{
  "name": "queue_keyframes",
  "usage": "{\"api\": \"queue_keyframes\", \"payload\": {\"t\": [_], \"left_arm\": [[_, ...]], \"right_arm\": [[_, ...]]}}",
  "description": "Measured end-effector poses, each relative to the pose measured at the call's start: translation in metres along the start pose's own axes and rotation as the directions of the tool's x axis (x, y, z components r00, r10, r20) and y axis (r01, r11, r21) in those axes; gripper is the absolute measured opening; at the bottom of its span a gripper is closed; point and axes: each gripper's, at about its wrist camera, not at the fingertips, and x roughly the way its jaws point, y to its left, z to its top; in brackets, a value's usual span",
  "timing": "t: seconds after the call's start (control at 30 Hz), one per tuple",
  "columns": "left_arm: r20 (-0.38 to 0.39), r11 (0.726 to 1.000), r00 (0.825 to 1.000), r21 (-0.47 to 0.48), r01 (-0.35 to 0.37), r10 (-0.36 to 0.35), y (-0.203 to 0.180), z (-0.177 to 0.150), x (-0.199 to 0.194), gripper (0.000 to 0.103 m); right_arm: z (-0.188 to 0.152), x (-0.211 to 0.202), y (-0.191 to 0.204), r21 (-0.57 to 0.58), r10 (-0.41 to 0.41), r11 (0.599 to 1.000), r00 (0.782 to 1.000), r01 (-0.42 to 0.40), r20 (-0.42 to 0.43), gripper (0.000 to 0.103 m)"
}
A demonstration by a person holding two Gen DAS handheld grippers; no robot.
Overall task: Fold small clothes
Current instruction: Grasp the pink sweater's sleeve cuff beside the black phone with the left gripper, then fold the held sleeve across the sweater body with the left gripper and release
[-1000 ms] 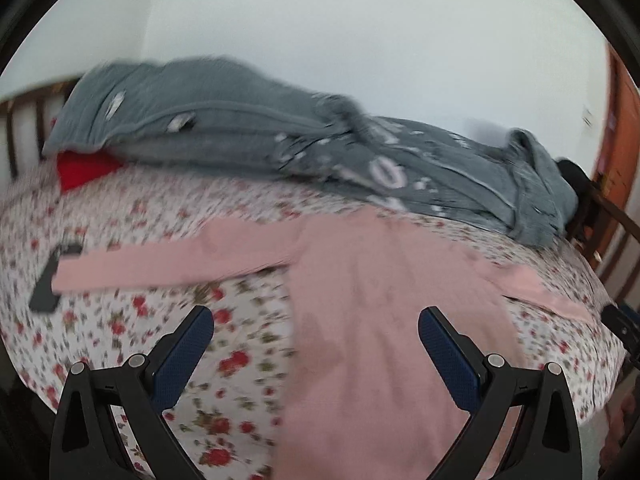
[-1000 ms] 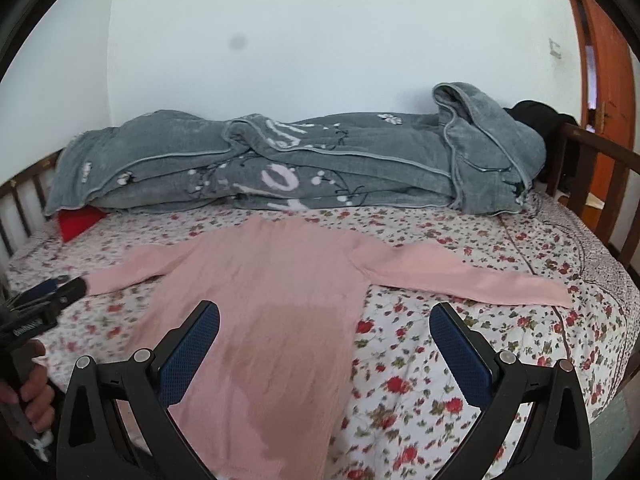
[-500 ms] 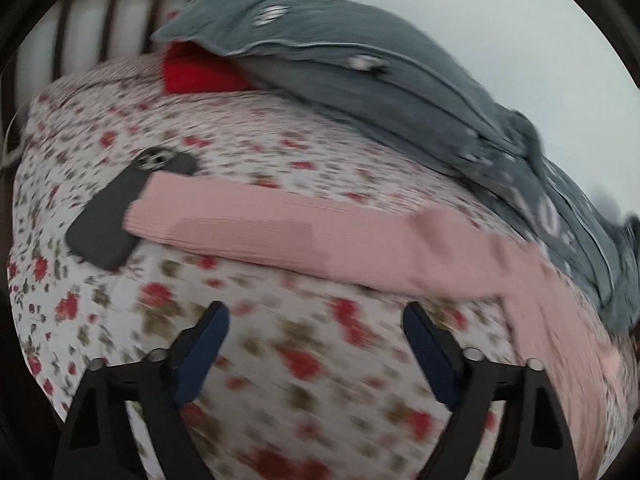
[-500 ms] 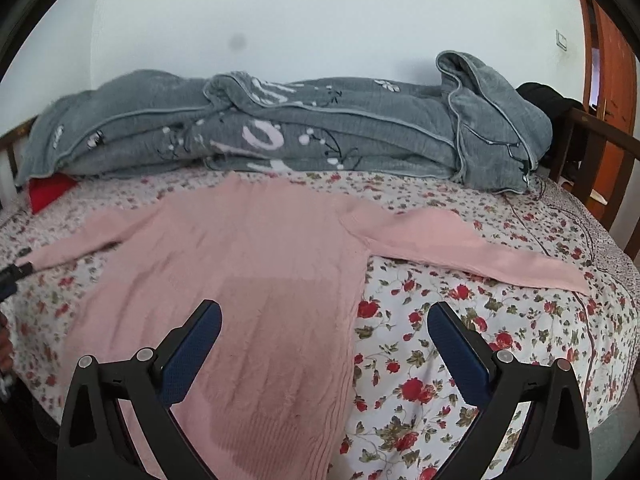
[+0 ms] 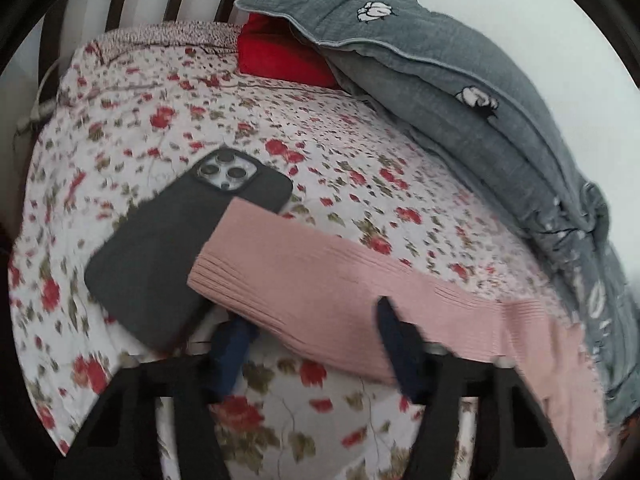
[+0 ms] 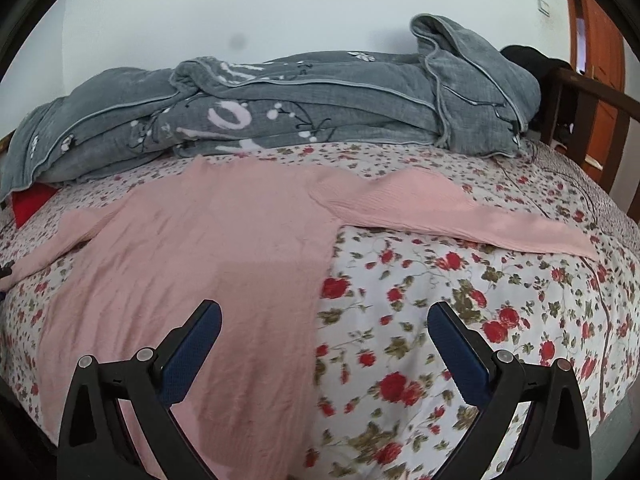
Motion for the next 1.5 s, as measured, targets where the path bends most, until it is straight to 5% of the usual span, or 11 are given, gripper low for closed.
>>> {"api": "queue_keyframes", "payload": {"t": [0.07, 0.13, 0.37, 0.6, 0.9, 1.1, 1.2, 1.3, 1.33, 1.43, 1.5], "left_arm": [[-0.014, 0.999, 1.0, 0.018, -0.027, 0.027, -0.006, 0.004, 0.002, 0.015], [-0.004, 0.995, 0.998, 0.068, -0.067, 0.067, -0.02, 0.007, -0.001, 0.008], [0.099, 0.977, 0.995, 0.206, -0.048, 0.028, -0.105, 0.016, -0.043, 0.007], [0.106, 0.923, 0.984, 0.373, 0.094, -0.144, -0.25, -0.014, -0.081, 0.007], [-0.106, 0.746, 0.926, 0.563, 0.356, -0.362, -0.442, -0.153, -0.093, 0.007], [-0.276, 0.643, 0.898, 0.627, 0.439, -0.344, -0.492, -0.263, -0.071, 0.007], [-0.315, 0.614, 0.901, 0.66, 0.433, -0.297, -0.491, -0.292, -0.059, 0.007], [-0.378, 0.589, 0.875, 0.648, 0.484, -0.302, -0.482, -0.29, -0.06, 0.016], [-0.377, 0.582, 0.864, 0.639, 0.503, -0.334, -0.475, -0.282, -0.066, 0.03], [-0.254, 0.613, 0.885, 0.645, 0.456, -0.391, -0.447, -0.256, -0.085, 0.071], [-0.187, 0.627, 0.891, 0.651, 0.428, -0.415, -0.425, -0.234, -0.093, 0.073]], "right_arm": [[0.0, 0.004, -0.006, 0.012, -0.01, 1.0, 1.0, 0.01, 0.0, 0.101], [-0.001, 0.009, -0.016, 0.03, -0.009, 1.0, 1.0, 0.009, 0.001, 0.101], [-0.003, 0.022, -0.053, 0.069, 0.008, 0.998, 1.0, -0.009, 0.015, 0.101], [-0.01, 0.012, -0.091, 0.073, 0.002, 0.997, 0.998, -0.006, 0.06, 0.101], [-0.034, -0.021, -0.122, 0.103, -0.001, 0.995, 0.996, -0.008, 0.087, 0.101], [-0.049, -0.033, -0.14, 0.113, -0.034, 0.993, 0.996, 0.025, 0.083, 0.101], [-0.056, -0.036, -0.147, 0.132, -0.04, 0.991, 0.996, 0.029, 0.076, 0.101], [-0.057, -0.035, -0.147, 0.135, -0.031, 0.991, 0.997, 0.022, 0.068, 0.101], [-0.056, -0.034, -0.147, 0.132, -0.028, 0.991, 0.997, 0.019, 0.066, 0.101], [-0.046, -0.029, -0.134, 0.106, 0.006, 0.994, 0.998, -0.013, 0.068, 0.101], [-0.035, -0.022, -0.122, 0.083, 0.035, 0.996, 0.997, -0.04, 0.069, 0.101]]}}
